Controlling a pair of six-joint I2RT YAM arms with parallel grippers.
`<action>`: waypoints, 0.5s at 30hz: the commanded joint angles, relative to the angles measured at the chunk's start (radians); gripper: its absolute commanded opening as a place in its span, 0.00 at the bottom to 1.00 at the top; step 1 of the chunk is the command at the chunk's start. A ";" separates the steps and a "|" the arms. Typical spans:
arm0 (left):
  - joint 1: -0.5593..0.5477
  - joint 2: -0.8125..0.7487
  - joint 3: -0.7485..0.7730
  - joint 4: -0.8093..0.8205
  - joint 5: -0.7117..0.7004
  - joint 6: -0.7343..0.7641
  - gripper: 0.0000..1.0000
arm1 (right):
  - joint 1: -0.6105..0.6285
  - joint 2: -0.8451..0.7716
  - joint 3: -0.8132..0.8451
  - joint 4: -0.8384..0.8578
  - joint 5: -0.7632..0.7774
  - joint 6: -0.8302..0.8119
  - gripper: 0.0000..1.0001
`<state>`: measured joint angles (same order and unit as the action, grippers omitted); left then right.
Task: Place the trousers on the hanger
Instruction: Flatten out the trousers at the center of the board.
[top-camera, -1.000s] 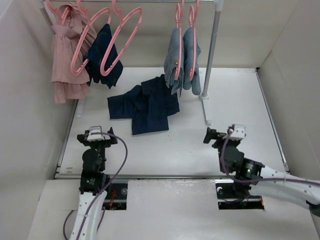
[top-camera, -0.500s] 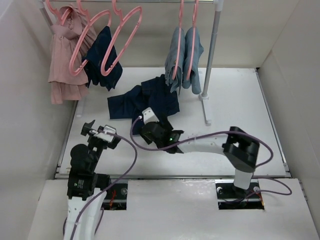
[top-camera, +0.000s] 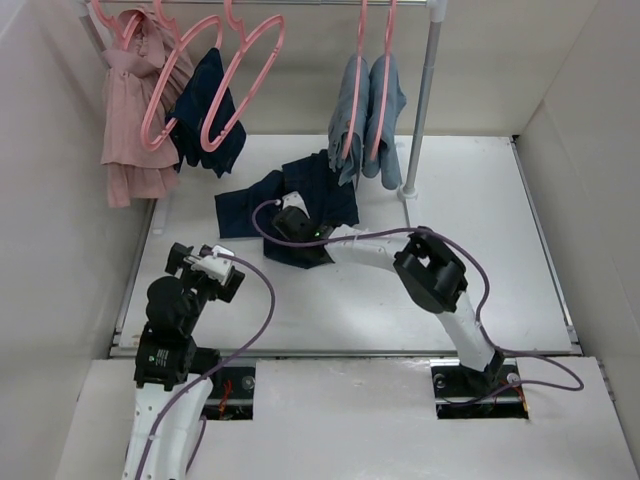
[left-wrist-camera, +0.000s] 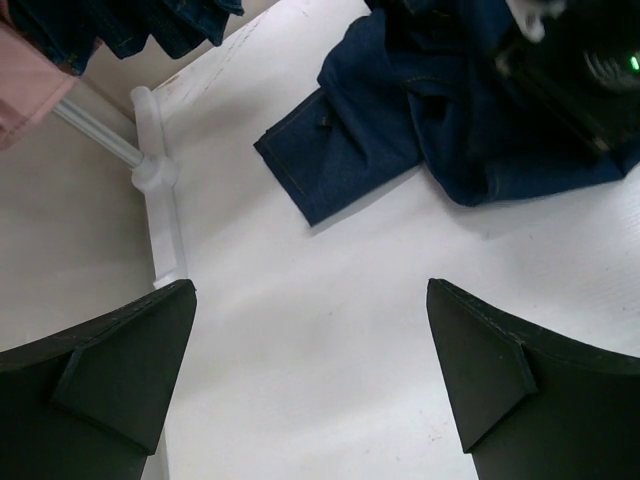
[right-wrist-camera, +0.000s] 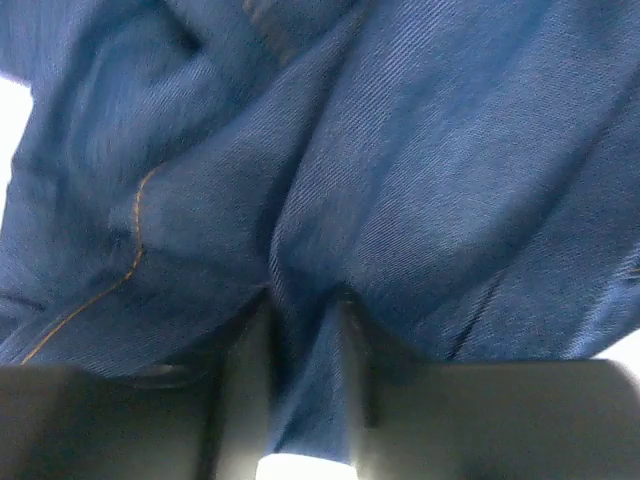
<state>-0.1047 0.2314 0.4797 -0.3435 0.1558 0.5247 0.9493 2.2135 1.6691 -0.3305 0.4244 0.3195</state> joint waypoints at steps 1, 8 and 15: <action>0.000 0.003 0.046 0.070 -0.034 -0.055 1.00 | 0.071 -0.033 -0.017 0.011 -0.137 -0.077 0.20; 0.000 0.097 0.086 0.193 -0.203 -0.260 1.00 | 0.282 -0.213 -0.040 0.221 -0.505 -0.394 0.00; 0.000 0.195 0.183 0.201 -0.266 -0.342 1.00 | 0.261 -0.319 -0.080 0.274 -0.518 -0.223 1.00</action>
<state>-0.1081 0.3721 0.6395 -0.1783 -0.0650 0.2577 1.1992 1.9930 1.6184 -0.1894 -0.0120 0.1200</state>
